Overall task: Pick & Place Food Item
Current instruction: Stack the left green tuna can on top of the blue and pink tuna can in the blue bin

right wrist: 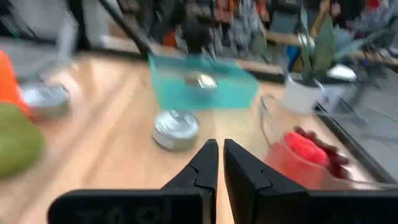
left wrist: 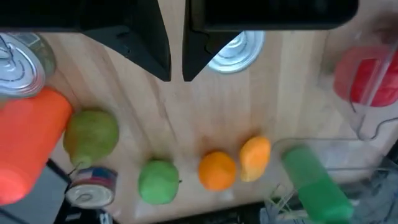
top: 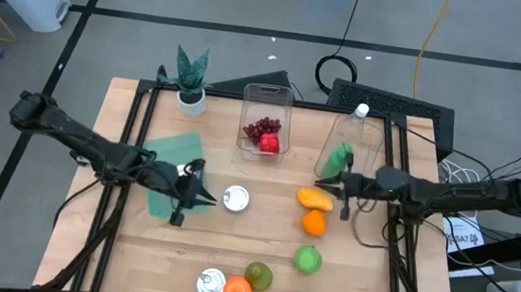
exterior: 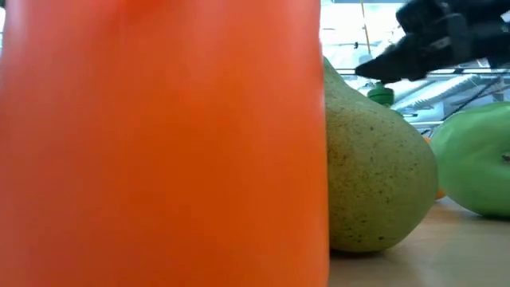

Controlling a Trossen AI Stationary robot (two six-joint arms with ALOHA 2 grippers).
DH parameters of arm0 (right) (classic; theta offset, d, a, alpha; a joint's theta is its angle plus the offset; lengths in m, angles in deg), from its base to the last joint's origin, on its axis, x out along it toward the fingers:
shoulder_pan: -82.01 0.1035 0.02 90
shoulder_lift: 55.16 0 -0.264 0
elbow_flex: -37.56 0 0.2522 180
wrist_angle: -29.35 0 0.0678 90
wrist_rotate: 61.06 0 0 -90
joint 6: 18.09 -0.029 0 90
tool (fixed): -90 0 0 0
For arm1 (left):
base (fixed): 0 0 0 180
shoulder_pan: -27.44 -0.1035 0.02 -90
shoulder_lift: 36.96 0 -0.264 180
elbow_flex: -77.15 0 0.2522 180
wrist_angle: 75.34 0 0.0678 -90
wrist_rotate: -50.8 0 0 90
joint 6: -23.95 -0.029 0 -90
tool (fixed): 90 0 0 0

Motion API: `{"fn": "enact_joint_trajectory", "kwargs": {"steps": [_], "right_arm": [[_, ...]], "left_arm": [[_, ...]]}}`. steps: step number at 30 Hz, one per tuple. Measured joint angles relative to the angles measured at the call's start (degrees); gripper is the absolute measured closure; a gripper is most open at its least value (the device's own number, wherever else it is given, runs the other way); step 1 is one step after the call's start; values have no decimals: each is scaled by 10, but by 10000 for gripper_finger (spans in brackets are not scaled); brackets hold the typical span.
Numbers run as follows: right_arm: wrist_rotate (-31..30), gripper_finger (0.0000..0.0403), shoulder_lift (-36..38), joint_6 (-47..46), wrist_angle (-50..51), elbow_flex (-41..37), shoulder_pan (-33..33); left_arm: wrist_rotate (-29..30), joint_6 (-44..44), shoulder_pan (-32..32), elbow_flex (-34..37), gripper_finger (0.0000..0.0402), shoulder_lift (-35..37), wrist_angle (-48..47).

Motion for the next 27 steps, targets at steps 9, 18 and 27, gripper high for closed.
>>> {"fn": "enact_joint_trajectory", "kwargs": {"steps": [9,18,27], "right_arm": [[-138,385,-250,147,173,243,68],[-159,385,-436,175,249,383,73],[-131,385,-443,93,194,387,66]], "left_arm": [[-10,-5,-53,26,350,-4,29],[-69,60,-59,26,350,-35,3],[-93,100,-74,-54,351,-194,-91]]}}
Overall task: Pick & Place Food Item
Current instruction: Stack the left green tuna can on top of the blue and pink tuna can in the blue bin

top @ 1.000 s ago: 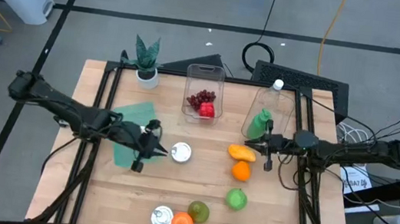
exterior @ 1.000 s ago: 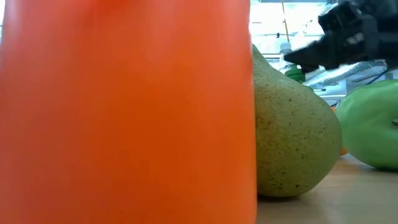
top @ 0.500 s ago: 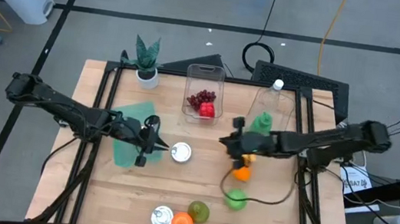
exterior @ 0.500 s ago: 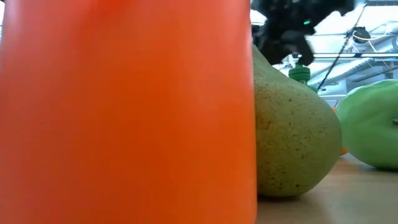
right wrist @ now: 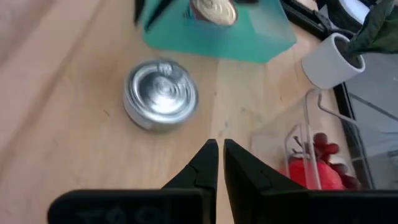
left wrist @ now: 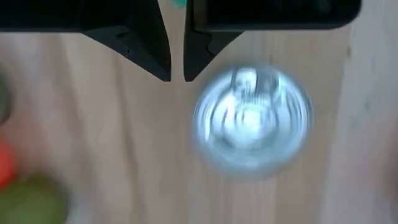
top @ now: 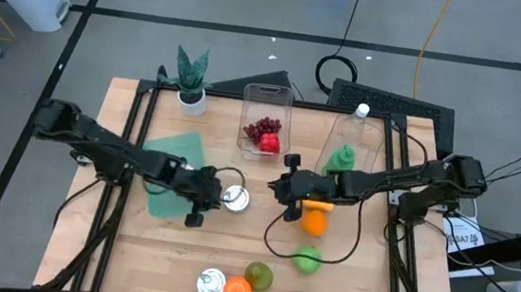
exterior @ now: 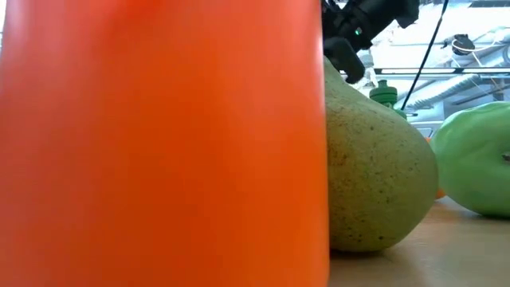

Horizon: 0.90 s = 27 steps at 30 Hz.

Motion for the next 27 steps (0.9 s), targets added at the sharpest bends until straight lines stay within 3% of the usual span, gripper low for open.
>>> {"fn": "enact_joint_trajectory", "kwargs": {"steps": [10,27], "right_arm": [[1,385,0,8,0,-15,15],[2,385,0,28,15,-45,21]], "left_arm": [[-34,-27,-24,-116,351,-90,-136],[-38,-65,-54,-193,351,-209,-137]]}}
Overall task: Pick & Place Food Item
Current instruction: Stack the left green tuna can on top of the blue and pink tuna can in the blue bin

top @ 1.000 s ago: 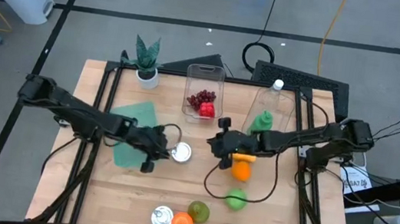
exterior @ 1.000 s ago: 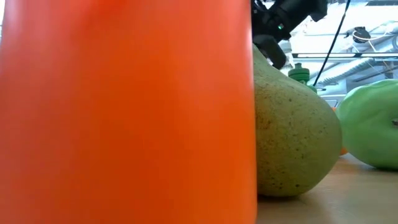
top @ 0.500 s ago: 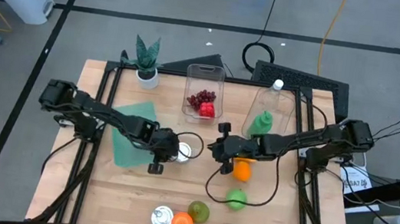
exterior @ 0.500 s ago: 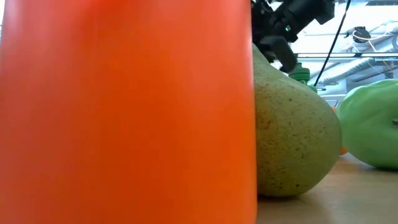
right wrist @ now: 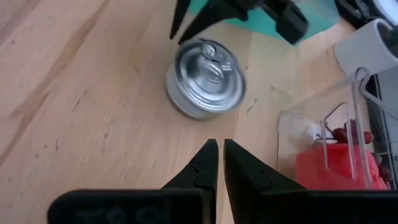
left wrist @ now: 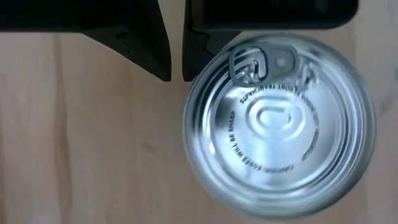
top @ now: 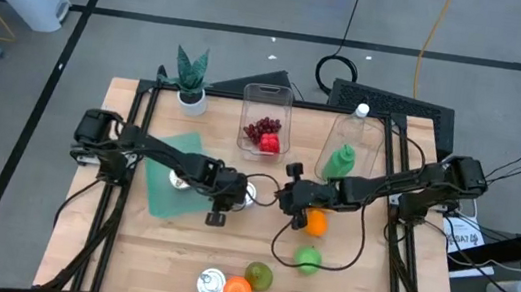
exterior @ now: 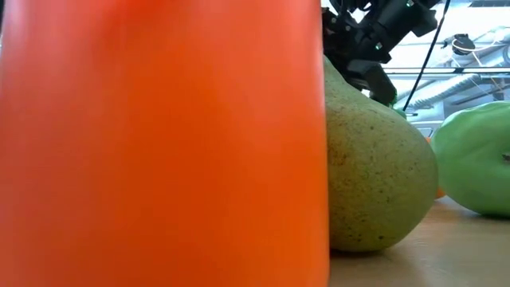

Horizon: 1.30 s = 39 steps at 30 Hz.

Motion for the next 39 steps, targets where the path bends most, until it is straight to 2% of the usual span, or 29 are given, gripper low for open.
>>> {"fn": "enact_joint_trajectory", "kwargs": {"steps": [7,12,16,19,22,26,31,35,39], "right_arm": [[-2,385,0,2,28,0,2],[0,385,0,5,19,0,2],[28,385,0,-12,13,2,-4],[28,385,0,4,16,11,-4],[26,385,0,34,14,24,-7],[25,378,0,74,15,39,-19],[29,340,-5,136,14,47,-29],[29,292,-33,159,8,47,-31],[30,255,-78,177,-25,61,-35]], "left_arm": [[4,-37,-23,-53,351,-27,-2],[10,-54,-20,-79,351,-20,-50],[18,-56,12,-77,351,38,-88],[60,-66,54,-59,351,117,-91],[71,-84,89,-19,351,213,-43],[75,-103,119,73,351,343,85],[77,-128,130,208,351,486,253],[91,-115,126,296,351,544,317],[97,-84,126,340,351,564,358]]}}
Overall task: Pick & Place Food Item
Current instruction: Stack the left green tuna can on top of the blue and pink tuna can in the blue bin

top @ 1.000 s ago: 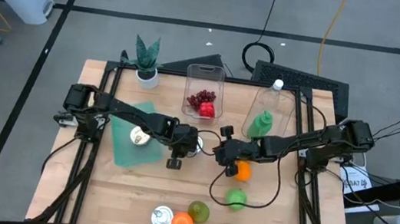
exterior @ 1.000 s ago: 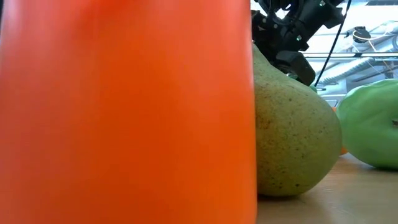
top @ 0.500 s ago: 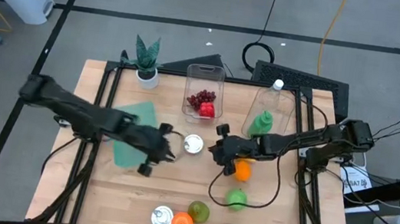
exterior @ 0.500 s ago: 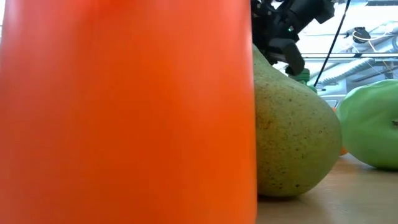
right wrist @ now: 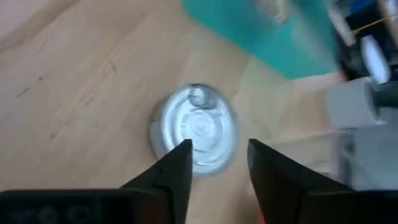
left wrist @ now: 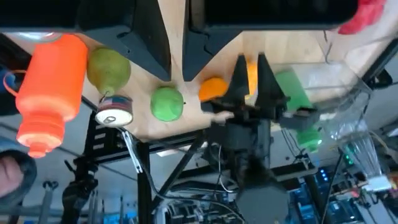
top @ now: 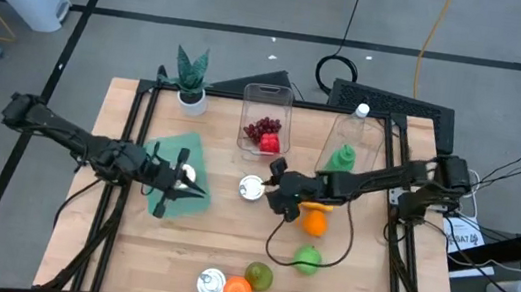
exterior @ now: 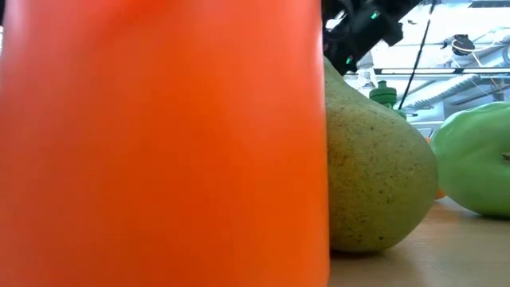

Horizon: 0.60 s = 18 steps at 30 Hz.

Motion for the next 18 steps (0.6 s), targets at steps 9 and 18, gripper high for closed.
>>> {"fn": "enact_joint_trajectory", "kwargs": {"steps": [9,18], "right_arm": [[50,247,-108,-4,56,84,-19],[61,251,-115,-9,76,87,-12]], "left_arm": [[1,75,4,9,351,-9,0],[2,76,18,9,350,-9,-2]]}}
